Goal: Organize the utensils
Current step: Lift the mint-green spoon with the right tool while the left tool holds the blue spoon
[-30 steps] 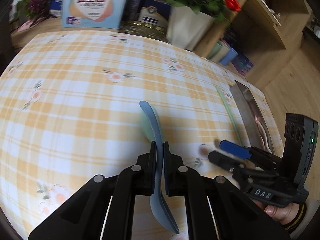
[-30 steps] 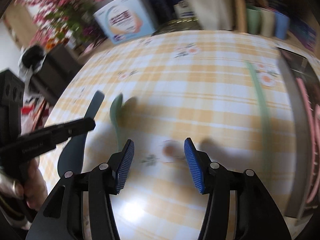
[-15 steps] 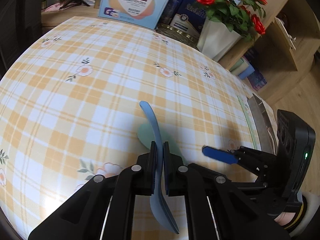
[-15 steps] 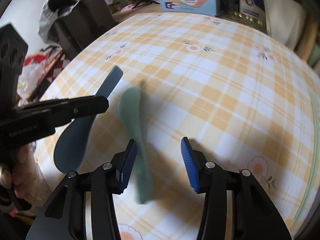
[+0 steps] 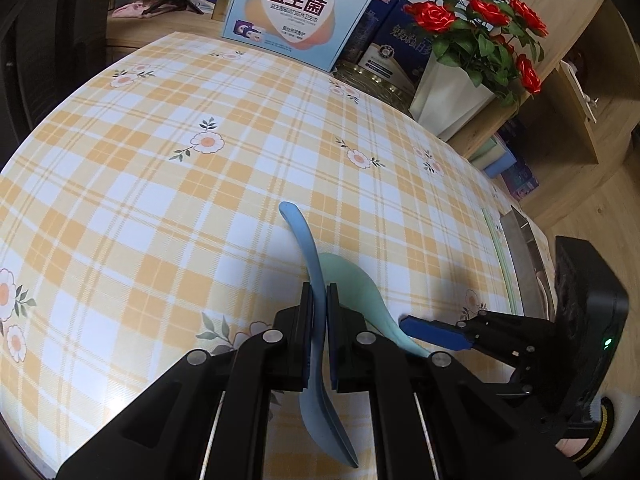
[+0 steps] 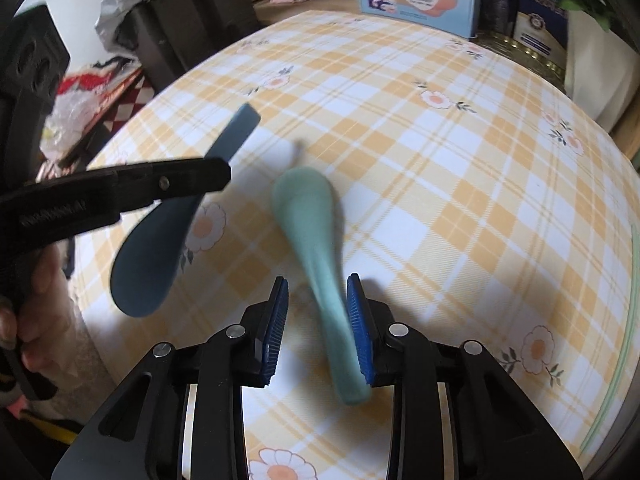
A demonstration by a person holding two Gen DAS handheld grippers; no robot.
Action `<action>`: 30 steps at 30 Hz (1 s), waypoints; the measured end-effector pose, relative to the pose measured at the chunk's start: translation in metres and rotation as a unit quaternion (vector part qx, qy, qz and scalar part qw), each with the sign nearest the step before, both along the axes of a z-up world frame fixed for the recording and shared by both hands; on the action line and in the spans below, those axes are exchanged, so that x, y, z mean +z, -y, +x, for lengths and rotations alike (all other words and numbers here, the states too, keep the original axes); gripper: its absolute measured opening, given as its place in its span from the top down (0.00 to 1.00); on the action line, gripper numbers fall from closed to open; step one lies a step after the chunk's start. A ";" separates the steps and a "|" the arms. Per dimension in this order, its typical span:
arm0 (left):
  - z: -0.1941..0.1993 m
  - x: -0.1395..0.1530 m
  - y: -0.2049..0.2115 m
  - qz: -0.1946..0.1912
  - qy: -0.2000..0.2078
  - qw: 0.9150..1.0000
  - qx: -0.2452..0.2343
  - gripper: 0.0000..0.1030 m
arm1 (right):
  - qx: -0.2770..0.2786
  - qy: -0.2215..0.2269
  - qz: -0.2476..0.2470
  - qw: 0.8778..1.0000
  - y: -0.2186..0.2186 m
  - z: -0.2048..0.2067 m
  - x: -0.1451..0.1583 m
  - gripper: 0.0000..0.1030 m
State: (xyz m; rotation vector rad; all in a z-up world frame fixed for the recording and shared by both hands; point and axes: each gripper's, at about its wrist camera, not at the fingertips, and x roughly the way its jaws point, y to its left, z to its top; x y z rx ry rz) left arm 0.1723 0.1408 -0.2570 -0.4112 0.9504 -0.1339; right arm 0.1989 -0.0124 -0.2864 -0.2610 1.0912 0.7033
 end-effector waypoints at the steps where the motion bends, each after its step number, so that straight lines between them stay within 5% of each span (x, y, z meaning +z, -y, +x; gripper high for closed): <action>1: -0.001 0.000 -0.001 0.000 0.000 1.000 0.002 0.94 | 0.004 0.006 -0.007 1.000 -0.003 0.000 0.000 0.71; 12: -0.005 0.002 -0.004 -0.005 0.003 1.000 0.007 0.94 | -0.014 0.023 -0.011 1.000 -0.010 0.011 0.000 0.83; 30: -0.002 0.012 0.023 -0.008 0.015 0.999 -0.030 0.94 | -0.132 0.031 0.101 0.986 0.070 0.015 0.031 0.83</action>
